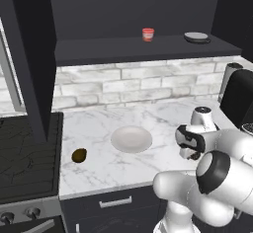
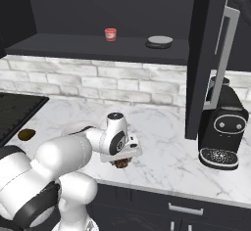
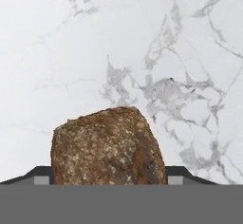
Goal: Pick the avocado and bread from the counter and place them on the plate. Then pick the jam from the cabinet and place it next to the plate. Lastly close the cabinet door.
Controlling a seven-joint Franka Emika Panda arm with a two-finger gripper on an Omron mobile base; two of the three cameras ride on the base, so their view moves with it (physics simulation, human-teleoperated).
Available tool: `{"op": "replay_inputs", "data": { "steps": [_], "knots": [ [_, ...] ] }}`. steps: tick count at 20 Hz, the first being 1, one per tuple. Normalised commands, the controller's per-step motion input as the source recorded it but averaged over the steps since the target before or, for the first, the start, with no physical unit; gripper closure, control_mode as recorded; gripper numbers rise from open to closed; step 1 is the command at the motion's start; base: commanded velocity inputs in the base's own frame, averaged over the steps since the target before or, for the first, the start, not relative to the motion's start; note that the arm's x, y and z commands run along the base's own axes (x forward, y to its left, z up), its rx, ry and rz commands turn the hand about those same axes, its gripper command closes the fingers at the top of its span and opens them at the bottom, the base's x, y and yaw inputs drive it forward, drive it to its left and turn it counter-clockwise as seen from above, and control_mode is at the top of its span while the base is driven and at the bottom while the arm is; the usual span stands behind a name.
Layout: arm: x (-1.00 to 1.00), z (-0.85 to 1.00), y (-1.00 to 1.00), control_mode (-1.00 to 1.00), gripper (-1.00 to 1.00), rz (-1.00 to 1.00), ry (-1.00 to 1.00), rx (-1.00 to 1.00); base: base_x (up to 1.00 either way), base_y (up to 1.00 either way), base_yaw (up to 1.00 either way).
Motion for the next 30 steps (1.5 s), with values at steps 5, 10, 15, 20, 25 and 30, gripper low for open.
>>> {"op": "replay_inputs", "data": {
  "steps": [5, 10, 15, 20, 25, 30],
  "knots": [
    [0.00, 0.27, 0.04, -1.00, 1.00, 0.00, 0.00, 0.02, 0.00, 0.00, 0.00],
    [0.01, 0.69, 0.30, -1.00, 1.00, 0.00, 0.00, 0.08, 0.00, 0.00, 0.00],
    [0.09, 0.52, 0.69, -1.00, 1.00, 0.00, 0.00, 0.03, 0.00, 0.00, 0.00],
    [0.21, 0.35, 0.82, -1.00, 1.00, 0.00, 0.00, 0.04, 0.00, 0.00, 0.00],
    [0.32, 0.13, 0.83, -1.00, 1.00, 0.00, 0.03, 0.05, 0.00, 0.00, 0.00],
    [0.47, 0.00, 0.82, -1.00, 1.00, 0.00, 0.00, 0.04, 0.00, 0.00, 0.00]
  ]
}}
